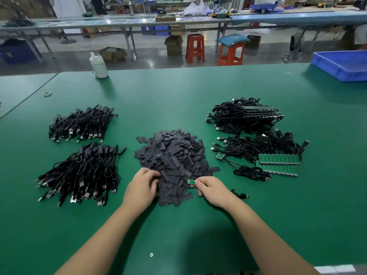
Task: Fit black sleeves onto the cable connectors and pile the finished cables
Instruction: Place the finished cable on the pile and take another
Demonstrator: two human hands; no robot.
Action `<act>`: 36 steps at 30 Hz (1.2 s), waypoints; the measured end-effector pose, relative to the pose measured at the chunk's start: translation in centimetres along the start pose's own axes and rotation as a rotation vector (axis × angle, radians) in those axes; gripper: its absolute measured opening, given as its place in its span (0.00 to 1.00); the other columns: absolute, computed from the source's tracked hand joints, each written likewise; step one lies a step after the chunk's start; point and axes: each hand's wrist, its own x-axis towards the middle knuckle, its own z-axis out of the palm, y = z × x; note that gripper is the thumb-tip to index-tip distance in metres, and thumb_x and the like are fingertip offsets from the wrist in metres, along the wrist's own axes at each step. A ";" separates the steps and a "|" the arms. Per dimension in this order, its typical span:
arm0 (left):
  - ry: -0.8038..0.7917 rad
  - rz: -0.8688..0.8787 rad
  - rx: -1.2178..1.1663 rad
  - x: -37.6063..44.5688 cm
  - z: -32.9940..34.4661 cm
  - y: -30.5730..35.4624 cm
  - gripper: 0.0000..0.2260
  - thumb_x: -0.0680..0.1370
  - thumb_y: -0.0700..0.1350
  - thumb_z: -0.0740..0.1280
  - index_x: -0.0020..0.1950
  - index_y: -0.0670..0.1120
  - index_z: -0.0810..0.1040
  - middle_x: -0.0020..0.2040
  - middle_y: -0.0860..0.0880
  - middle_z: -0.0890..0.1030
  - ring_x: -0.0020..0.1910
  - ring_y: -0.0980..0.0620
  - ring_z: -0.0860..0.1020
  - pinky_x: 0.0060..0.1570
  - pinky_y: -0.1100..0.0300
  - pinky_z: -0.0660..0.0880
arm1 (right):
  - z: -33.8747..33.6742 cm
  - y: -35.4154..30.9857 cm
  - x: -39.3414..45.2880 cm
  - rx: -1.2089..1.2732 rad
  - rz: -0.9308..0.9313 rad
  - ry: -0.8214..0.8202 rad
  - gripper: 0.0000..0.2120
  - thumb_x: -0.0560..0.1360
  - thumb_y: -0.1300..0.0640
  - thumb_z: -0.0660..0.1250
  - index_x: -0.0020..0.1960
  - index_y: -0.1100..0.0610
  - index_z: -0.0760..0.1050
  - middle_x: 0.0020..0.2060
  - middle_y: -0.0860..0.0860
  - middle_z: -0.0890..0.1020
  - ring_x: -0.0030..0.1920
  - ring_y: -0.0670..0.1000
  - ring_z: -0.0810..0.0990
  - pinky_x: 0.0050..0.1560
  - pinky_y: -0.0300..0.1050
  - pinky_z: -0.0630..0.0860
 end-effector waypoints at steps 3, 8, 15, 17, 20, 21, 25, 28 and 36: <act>-0.105 0.080 0.038 -0.2 -0.6 -2.5 0.13 0.79 0.44 0.66 0.63 0.51 0.78 0.59 0.54 0.72 0.59 0.53 0.72 0.61 0.56 0.72 | 0.5 0.2 -0.3 -0.002 -0.012 0.015 0.20 0.82 0.49 0.59 0.33 0.50 0.74 0.28 0.47 0.79 0.22 0.42 0.65 0.32 0.41 0.67; -0.208 0.113 0.085 -0.3 -1.4 -4.1 0.16 0.78 0.48 0.69 0.66 0.52 0.76 0.59 0.55 0.73 0.61 0.54 0.70 0.63 0.58 0.69 | 0.3 0.2 -0.4 0.033 0.017 -0.049 0.14 0.82 0.49 0.60 0.41 0.44 0.79 0.35 0.44 0.84 0.27 0.44 0.71 0.33 0.40 0.72; -0.162 0.094 0.052 0.0 -1.2 -3.8 0.14 0.76 0.48 0.72 0.61 0.51 0.79 0.50 0.56 0.75 0.53 0.55 0.72 0.54 0.58 0.71 | 0.0 0.4 -0.2 0.153 0.067 -0.104 0.13 0.83 0.49 0.59 0.48 0.49 0.82 0.33 0.44 0.77 0.27 0.43 0.72 0.33 0.37 0.74; -0.123 0.090 0.008 0.1 -1.1 -3.8 0.14 0.75 0.47 0.74 0.60 0.51 0.80 0.47 0.56 0.75 0.49 0.55 0.72 0.51 0.60 0.71 | 0.0 0.4 -0.1 0.200 0.080 -0.115 0.14 0.83 0.51 0.59 0.50 0.52 0.82 0.33 0.46 0.76 0.27 0.44 0.71 0.34 0.38 0.74; -0.076 0.106 0.005 0.1 -1.1 -3.7 0.09 0.74 0.47 0.74 0.53 0.51 0.81 0.44 0.58 0.75 0.47 0.55 0.71 0.48 0.60 0.70 | -0.1 0.4 -0.1 0.239 0.097 -0.132 0.14 0.84 0.52 0.58 0.51 0.56 0.81 0.35 0.48 0.75 0.28 0.44 0.70 0.33 0.38 0.74; -0.064 0.116 0.014 0.1 -1.2 -3.6 0.06 0.74 0.48 0.74 0.50 0.51 0.82 0.43 0.59 0.75 0.47 0.55 0.70 0.47 0.59 0.70 | -0.2 0.3 -0.1 0.248 0.103 -0.135 0.14 0.84 0.52 0.58 0.52 0.56 0.81 0.35 0.49 0.75 0.28 0.44 0.70 0.33 0.38 0.74; 0.007 0.120 -0.106 0.3 -1.6 -2.4 0.04 0.74 0.48 0.74 0.42 0.57 0.81 0.43 0.61 0.78 0.48 0.56 0.71 0.48 0.61 0.68 | -0.3 0.2 -0.1 0.275 0.117 -0.146 0.15 0.84 0.52 0.58 0.52 0.58 0.81 0.34 0.49 0.75 0.28 0.44 0.70 0.34 0.39 0.74; 0.063 -0.056 -0.392 0.6 -1.7 -1.1 0.07 0.75 0.47 0.73 0.42 0.59 0.81 0.45 0.61 0.81 0.49 0.59 0.76 0.50 0.62 0.70 | -0.3 0.2 -0.1 0.284 0.121 -0.149 0.15 0.84 0.52 0.58 0.52 0.58 0.81 0.34 0.48 0.75 0.28 0.44 0.70 0.33 0.38 0.74; -0.109 -0.163 -0.644 1.1 -1.5 2.3 0.07 0.82 0.45 0.64 0.52 0.53 0.82 0.36 0.55 0.81 0.27 0.63 0.72 0.29 0.68 0.68 | -0.3 0.7 0.1 0.319 0.111 -0.161 0.16 0.84 0.51 0.58 0.47 0.57 0.79 0.32 0.47 0.74 0.28 0.44 0.70 0.35 0.40 0.74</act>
